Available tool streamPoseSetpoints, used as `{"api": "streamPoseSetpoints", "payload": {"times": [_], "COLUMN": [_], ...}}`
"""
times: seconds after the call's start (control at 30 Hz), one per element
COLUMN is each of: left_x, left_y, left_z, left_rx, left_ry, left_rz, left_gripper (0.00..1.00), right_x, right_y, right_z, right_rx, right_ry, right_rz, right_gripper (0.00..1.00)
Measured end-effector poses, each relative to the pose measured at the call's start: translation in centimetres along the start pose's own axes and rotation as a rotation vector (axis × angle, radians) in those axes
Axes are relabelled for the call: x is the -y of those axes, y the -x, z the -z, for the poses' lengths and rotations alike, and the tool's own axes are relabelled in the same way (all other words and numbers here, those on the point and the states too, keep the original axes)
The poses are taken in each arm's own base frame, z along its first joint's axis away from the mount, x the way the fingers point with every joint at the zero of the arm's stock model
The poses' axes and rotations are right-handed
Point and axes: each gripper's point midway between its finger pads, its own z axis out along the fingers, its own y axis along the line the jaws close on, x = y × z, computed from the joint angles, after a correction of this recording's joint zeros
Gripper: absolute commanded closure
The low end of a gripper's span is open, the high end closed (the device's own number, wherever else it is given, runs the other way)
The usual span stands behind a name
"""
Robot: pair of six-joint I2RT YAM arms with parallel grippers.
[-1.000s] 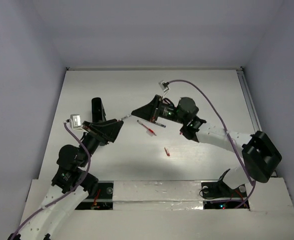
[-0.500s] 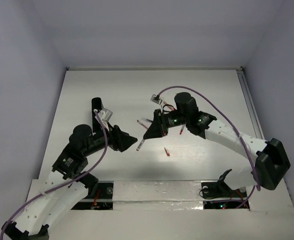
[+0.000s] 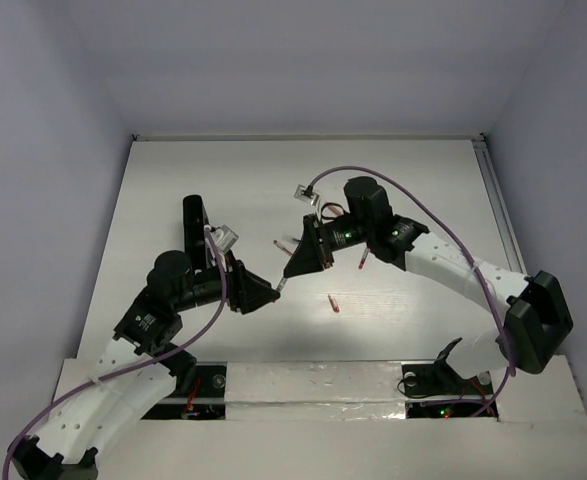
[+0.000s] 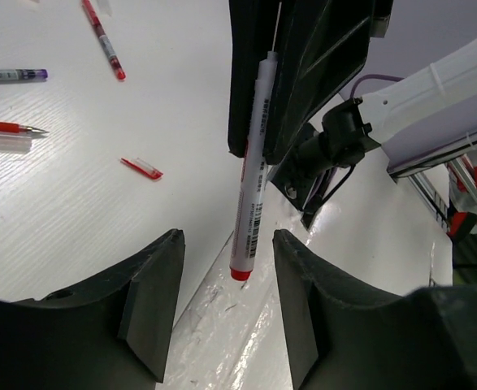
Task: Sort the stationery into containers
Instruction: Pick up the pen from the center of the board.
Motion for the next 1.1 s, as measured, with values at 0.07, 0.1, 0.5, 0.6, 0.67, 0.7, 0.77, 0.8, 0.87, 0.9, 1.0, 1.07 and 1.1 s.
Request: {"api": "streamPoseSetpoints", "payload": {"times": [0.07,0.1,0.5,0.6,0.67,0.7,0.77,0.8,0.87,0.9,1.0,1.07,1.1], "left_x": [0.0,0.0,0.3,0.1,0.1,0.1,0.0,0.0,0.0,-0.1,-0.3,-0.4,-0.4], "left_y": [-0.2,-0.2,-0.3,-0.3,-0.4,-0.4,-0.5,-0.5,-0.5,-0.5,-0.4,-0.4,-0.4], "left_z": [-0.2,-0.3,-1.1,-1.2,-1.3,-1.4,-1.4,-1.4,-1.4,-1.5,-1.5,-1.5,-1.5], "left_rx": [-0.004,-0.004,-0.007,-0.012,-0.015,-0.019,-0.022,-0.022,-0.025,-0.022,-0.019,-0.017,-0.014], "left_ry": [-0.012,-0.019,-0.070,-0.068,-0.068,-0.068,-0.067,-0.066,-0.067,-0.063,-0.054,-0.050,-0.047], "left_rz": [0.006,0.011,0.037,0.045,0.050,0.052,0.055,0.055,0.056,0.049,0.047,0.047,0.045], "left_gripper": [0.58,0.59,0.80,0.77,0.77,0.78,0.84,0.91,1.00,1.00,1.00,1.00,1.00], "right_x": [-0.1,-0.1,0.9,1.0,1.0,1.0,1.0,1.0,1.1,1.1,1.2,1.2,1.2], "right_y": [0.2,0.3,0.3,0.5,0.7,0.7,0.8,0.8,0.8,0.8,0.8,0.8,0.8], "right_z": [-0.2,-0.2,-1.5,-1.6,-1.7,-1.8,-1.9,-1.9,-1.9,-1.9,-2.0,-2.0,-2.0], "right_rx": [0.003,0.003,-0.027,-0.028,-0.027,-0.028,-0.028,-0.030,-0.033,-0.035,-0.037,-0.037,-0.037], "right_ry": [0.017,0.025,0.081,0.084,0.085,0.087,0.088,0.090,0.093,0.094,0.092,0.088,0.087], "right_rz": [-0.002,-0.002,-0.050,-0.048,-0.046,-0.045,-0.044,-0.045,-0.046,-0.049,-0.047,-0.045,-0.044], "right_gripper": [1.00,1.00,1.00,1.00,1.00,1.00,1.00,1.00,1.00,1.00,1.00,0.96,0.89]}}
